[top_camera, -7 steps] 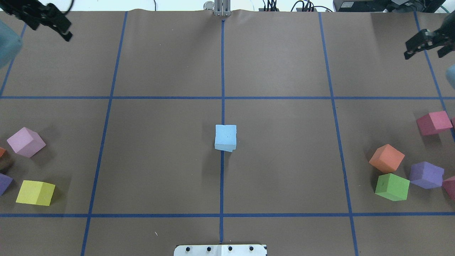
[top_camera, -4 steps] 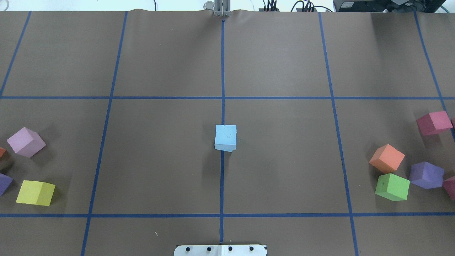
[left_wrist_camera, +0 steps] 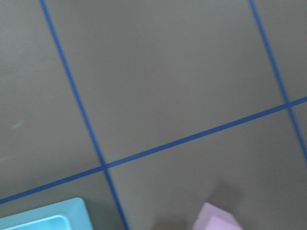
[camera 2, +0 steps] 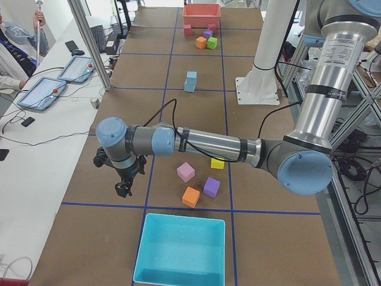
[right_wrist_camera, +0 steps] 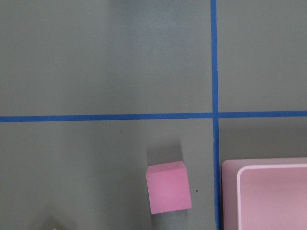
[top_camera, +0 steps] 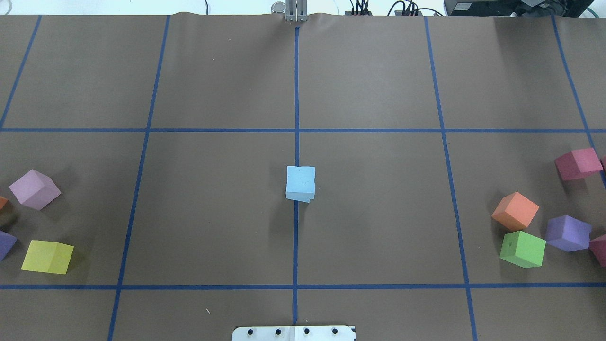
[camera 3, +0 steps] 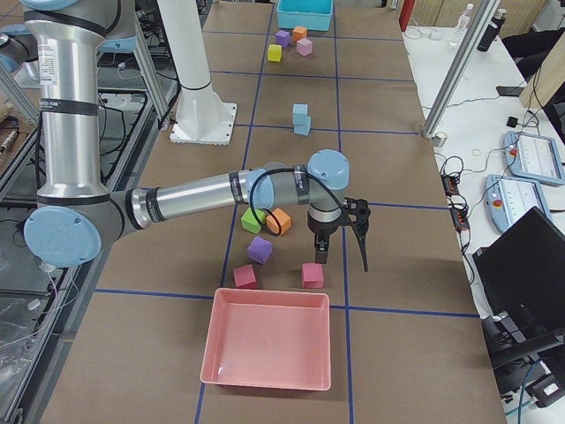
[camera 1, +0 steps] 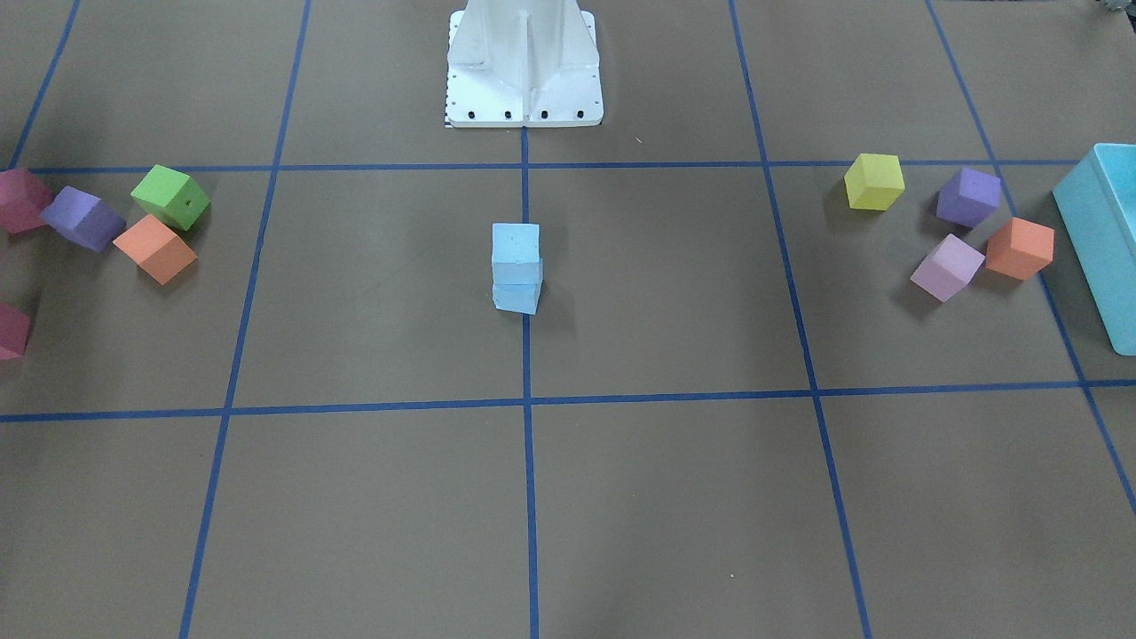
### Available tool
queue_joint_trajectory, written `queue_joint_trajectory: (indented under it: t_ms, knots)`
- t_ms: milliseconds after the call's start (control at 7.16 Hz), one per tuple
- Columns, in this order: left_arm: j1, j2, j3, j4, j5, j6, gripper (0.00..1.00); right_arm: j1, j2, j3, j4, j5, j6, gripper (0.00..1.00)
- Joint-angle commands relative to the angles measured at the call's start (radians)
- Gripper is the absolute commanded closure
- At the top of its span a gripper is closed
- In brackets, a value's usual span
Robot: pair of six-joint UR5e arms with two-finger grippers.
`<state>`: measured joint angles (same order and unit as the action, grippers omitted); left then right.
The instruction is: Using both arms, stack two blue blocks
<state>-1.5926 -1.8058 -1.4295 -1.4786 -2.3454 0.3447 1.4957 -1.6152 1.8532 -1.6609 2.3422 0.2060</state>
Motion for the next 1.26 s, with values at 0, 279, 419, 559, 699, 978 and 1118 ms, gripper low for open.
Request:
queue_joint_trajectory:
  t_ms: [0,279,419,559,699,978,1118]
  knots:
    - [-0.026,0.060,0.024,-0.042,0.000,-0.004,0.01,0.009,-0.023,0.011,0.000,-0.001,0.000,0.00]
    - [-0.029,0.075,0.024,-0.032,0.000,-0.009,0.01,0.009,-0.023,0.012,0.000,-0.003,0.000,0.00]
    - [-0.029,0.075,0.015,-0.031,0.001,-0.092,0.01,0.009,-0.023,0.015,0.000,-0.003,0.000,0.00]
    - [-0.029,0.075,0.009,-0.031,0.000,-0.140,0.01,0.009,-0.022,0.017,0.000,-0.003,0.000,0.00]
    - [-0.029,0.091,0.008,-0.035,-0.003,-0.141,0.01,0.009,-0.022,0.017,0.000,-0.004,0.000,0.00]
    - [-0.029,0.094,0.003,-0.034,-0.003,-0.141,0.01,0.009,-0.022,0.015,0.000,-0.004,0.000,0.00]
    - [-0.029,0.094,0.001,-0.034,-0.003,-0.141,0.01,0.009,-0.022,0.015,0.000,-0.004,0.000,0.00]
